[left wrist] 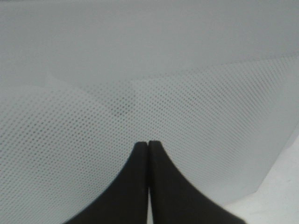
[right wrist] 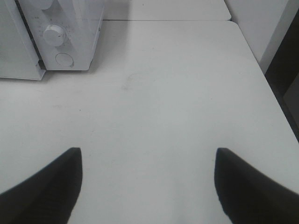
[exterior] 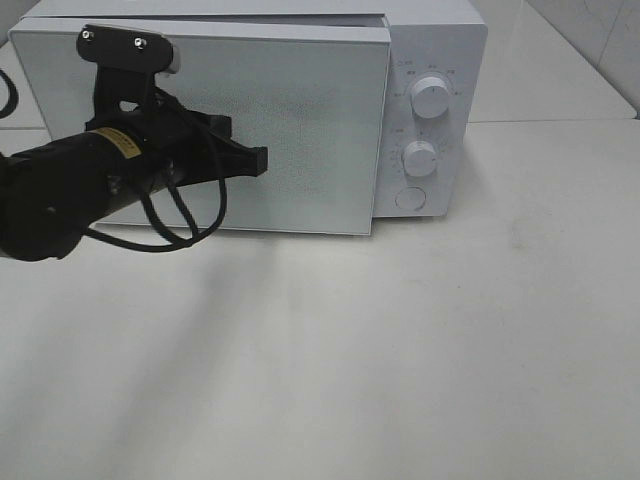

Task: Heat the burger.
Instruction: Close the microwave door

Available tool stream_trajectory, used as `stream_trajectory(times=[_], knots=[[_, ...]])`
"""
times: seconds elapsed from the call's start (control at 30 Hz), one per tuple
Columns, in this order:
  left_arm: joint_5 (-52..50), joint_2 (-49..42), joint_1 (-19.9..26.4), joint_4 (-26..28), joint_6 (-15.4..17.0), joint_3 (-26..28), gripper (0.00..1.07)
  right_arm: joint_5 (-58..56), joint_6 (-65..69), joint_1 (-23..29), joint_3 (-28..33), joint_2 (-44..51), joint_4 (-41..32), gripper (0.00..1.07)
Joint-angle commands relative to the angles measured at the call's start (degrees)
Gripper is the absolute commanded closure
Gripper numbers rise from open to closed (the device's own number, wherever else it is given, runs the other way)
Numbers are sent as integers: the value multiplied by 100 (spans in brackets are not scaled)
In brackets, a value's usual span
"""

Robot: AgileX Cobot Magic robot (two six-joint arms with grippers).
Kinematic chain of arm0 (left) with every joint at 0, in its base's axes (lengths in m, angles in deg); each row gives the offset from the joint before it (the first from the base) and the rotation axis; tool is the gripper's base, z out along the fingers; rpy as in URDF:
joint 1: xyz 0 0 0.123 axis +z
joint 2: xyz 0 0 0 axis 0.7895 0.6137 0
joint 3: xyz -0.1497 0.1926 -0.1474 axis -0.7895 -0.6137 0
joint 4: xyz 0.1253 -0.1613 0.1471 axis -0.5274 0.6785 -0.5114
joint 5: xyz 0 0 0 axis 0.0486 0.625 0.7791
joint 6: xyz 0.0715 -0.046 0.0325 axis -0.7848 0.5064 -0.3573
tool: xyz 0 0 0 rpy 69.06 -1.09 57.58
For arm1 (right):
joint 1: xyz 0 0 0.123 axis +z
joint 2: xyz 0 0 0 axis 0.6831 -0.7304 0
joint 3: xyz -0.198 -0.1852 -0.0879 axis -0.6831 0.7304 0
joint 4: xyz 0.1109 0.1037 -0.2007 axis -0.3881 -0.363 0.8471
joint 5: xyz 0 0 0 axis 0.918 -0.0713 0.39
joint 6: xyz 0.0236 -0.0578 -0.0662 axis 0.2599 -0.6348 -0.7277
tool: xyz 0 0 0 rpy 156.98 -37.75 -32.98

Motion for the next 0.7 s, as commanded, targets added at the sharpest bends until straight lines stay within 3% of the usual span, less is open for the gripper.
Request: stream_trajectory(times=[0.03, 0.5, 0.7], knots=[[29, 178, -172, 424, -155, 344, 107, 17, -52, -40, 40, 166, 6, 32], [710, 808, -286, 550, -172, 1593, 107, 17, -52, -40, 40, 166, 0, 32], [785, 997, -286, 762, -372, 2034, 107, 17, -52, -40, 40, 166, 0, 32]])
